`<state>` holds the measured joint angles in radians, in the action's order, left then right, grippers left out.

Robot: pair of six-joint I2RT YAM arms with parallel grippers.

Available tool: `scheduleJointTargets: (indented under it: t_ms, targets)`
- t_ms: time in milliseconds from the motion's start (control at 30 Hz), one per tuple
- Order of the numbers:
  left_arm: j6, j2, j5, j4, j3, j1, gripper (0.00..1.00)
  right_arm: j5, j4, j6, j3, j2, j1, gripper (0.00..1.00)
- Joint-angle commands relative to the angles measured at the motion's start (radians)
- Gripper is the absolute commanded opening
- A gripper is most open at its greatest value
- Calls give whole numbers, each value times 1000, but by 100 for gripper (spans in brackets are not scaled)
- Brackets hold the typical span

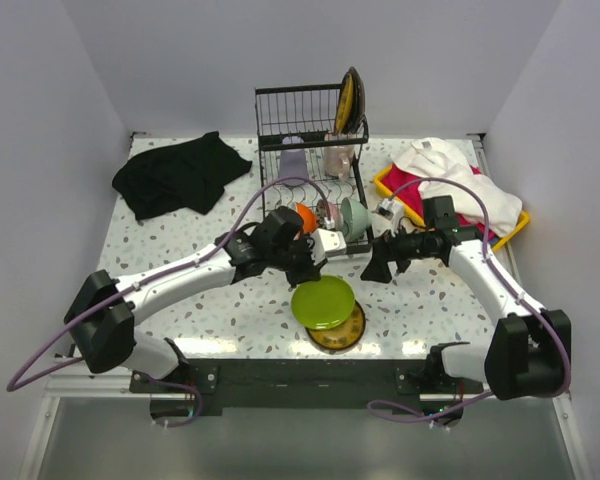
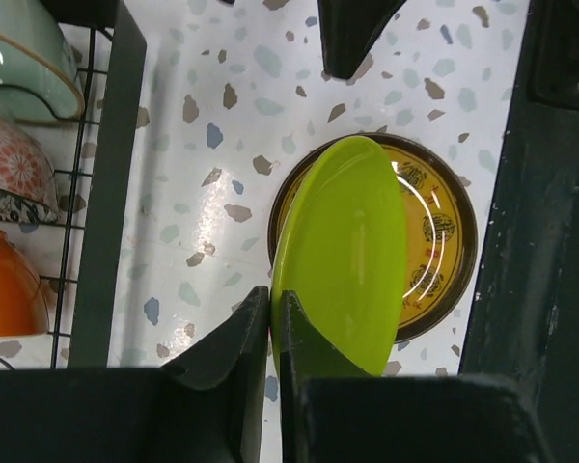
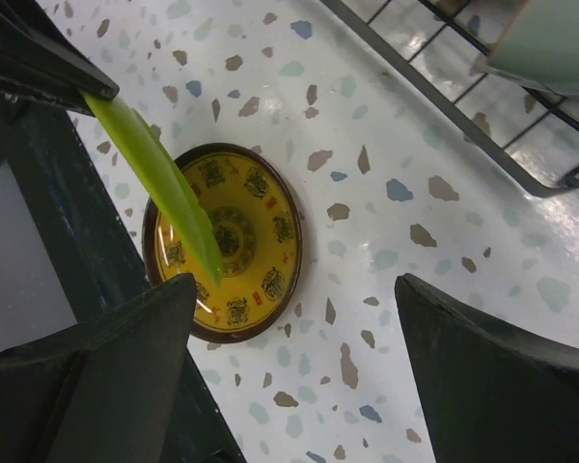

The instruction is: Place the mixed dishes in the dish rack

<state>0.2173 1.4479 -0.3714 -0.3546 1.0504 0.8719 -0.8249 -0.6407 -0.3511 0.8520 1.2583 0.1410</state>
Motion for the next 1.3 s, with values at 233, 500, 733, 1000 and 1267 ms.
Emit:
scheduleJointTargets:
  t_ms: [233, 500, 733, 1000, 1267]
  targets:
    - [53, 12, -169, 60, 98, -65, 0, -146, 45, -117, 70, 87, 129, 85]
    - [31, 48, -202, 78, 163, -96, 0, -181, 30, -117, 119, 164, 158, 65]
    - [-22, 65, -83, 111, 175, -122, 5, -188, -82, -144, 214, 185, 158, 0]
    - [79, 11, 271, 142, 465, -207, 47, 142, 93, 211, 329, -25, 158, 0]
    - [6, -159, 641, 617, 212, -503, 4, 656, 358, 419, 686, 47, 310, 0]
